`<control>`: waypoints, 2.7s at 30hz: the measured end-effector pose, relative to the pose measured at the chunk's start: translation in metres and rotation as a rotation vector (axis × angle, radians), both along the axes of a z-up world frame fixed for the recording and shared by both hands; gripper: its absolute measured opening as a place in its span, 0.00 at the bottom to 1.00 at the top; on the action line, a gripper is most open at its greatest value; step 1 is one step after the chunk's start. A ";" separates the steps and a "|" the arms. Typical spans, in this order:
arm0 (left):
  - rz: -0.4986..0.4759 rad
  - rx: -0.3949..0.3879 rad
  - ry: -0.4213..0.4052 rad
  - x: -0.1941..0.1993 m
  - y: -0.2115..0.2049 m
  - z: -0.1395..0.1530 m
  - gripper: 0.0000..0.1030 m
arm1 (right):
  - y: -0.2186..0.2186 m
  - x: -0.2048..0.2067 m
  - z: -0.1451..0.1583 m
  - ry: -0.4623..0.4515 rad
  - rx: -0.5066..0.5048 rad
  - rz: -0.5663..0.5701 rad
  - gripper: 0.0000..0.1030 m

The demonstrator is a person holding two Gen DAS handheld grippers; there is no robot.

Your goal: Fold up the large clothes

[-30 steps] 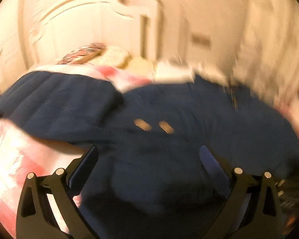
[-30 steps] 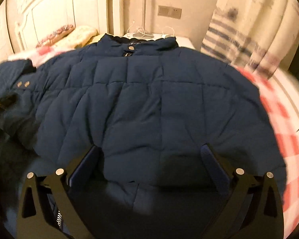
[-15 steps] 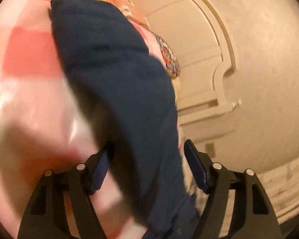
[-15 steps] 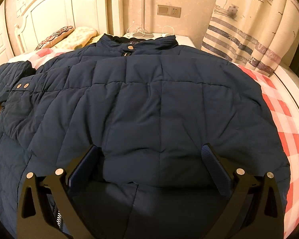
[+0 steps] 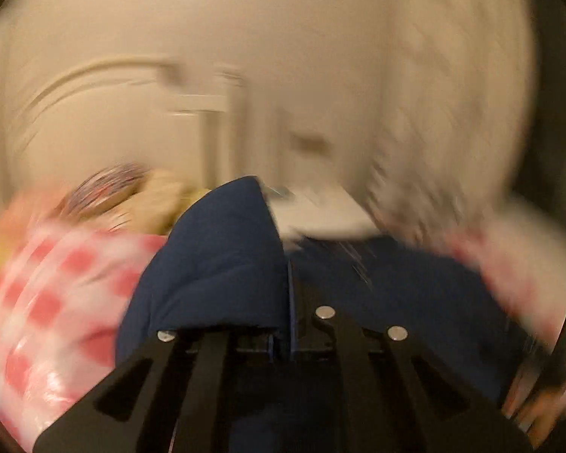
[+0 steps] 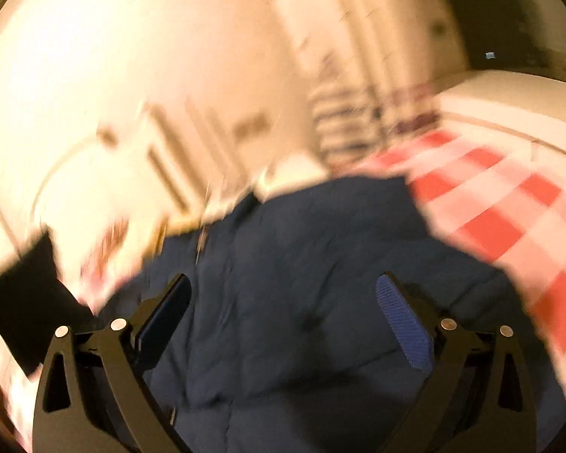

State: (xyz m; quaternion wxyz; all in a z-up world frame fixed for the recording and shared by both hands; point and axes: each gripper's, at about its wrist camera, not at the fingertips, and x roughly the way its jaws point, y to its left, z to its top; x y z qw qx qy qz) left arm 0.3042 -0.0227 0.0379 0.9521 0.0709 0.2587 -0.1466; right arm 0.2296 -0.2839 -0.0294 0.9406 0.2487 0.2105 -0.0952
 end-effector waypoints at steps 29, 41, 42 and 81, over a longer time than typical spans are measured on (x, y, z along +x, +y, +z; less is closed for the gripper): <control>0.443 0.084 0.272 -0.045 0.094 -0.109 0.94 | 0.020 0.014 0.001 0.024 -0.075 0.151 0.93; 0.719 0.080 0.128 -0.078 0.134 -0.092 0.92 | 0.240 0.035 0.007 0.150 -0.902 0.640 0.93; 0.723 0.078 0.117 -0.080 0.134 -0.091 0.92 | 0.251 0.038 0.003 0.166 -0.945 0.656 0.93; 0.770 0.093 0.051 -0.088 0.134 -0.080 0.92 | 0.016 0.039 -0.021 0.210 0.255 0.298 0.92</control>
